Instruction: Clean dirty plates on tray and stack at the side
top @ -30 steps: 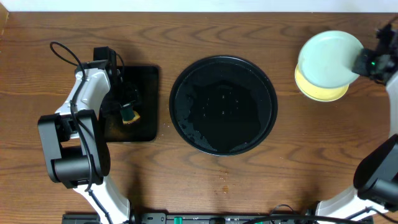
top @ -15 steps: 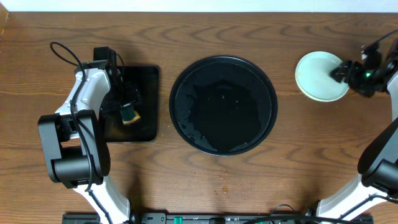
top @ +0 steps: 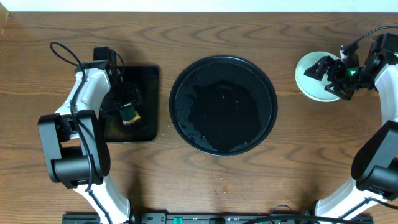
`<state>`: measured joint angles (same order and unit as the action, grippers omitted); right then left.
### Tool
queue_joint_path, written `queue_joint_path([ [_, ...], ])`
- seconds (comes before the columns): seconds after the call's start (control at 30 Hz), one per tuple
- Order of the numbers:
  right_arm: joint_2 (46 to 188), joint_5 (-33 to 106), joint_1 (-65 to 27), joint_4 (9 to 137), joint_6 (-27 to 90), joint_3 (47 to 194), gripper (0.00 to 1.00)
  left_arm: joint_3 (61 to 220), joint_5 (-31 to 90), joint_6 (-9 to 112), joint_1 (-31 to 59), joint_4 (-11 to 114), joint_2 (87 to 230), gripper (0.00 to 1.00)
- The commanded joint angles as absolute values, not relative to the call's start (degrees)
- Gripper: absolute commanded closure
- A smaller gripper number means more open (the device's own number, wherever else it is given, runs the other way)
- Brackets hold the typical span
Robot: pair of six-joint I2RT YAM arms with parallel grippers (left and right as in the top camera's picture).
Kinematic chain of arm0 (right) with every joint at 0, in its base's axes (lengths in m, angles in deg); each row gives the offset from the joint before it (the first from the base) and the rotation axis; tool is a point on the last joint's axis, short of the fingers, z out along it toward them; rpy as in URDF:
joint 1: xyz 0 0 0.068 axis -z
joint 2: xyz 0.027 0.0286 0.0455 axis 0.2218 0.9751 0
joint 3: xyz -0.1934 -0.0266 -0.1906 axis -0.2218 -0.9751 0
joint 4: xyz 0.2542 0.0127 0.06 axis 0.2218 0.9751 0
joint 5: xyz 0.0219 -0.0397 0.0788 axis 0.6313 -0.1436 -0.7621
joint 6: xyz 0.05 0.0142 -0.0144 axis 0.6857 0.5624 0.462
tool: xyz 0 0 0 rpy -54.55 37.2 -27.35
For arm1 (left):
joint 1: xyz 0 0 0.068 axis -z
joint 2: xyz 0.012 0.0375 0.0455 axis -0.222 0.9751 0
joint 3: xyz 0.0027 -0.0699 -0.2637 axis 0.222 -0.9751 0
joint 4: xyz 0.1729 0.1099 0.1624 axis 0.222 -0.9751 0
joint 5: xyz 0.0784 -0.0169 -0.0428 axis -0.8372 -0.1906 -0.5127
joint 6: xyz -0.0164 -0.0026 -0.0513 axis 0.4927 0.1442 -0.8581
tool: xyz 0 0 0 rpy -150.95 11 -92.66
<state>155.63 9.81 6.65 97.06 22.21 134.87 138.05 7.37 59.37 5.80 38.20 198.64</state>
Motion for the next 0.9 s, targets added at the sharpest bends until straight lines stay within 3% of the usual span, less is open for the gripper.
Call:
queue_joint_path([
  [0.0,154.37,8.68,6.23,97.1,23.08,135.02,0.01,137.92,6.65,59.7,5.51,38.18,199.07,0.13],
  [0.13,154.37,10.21,6.1,96.99,23.06,135.02,0.01,137.92,6.65,59.7,5.51,38.18,199.07,0.13],
  [0.27,149.75,21.57,6.5,96.97,23.08,135.02,0.01,137.92,6.65,59.7,5.51,38.18,199.07,0.12],
  [0.43,129.82,36.11,3.57,96.92,23.08,135.02,0.01,137.92,6.65,59.7,5.49,38.18,199.07,0.12],
  [0.57,114.1,37.11,-3.6,96.9,22.49,135.02,0.01,137.92,6.65,59.7,5.51,38.18,199.07,0.12],
  [0.73,98.15,48.79,-15.73,88.79,16.85,134.46,0.01,137.92,6.65,59.7,5.51,38.2,199.07,0.12],
  [0.87,85.38,48.37,-17.98,78.67,15.34,126.61,0.01,137.92,6.65,59.7,5.49,38.18,199.07,0.12],
])
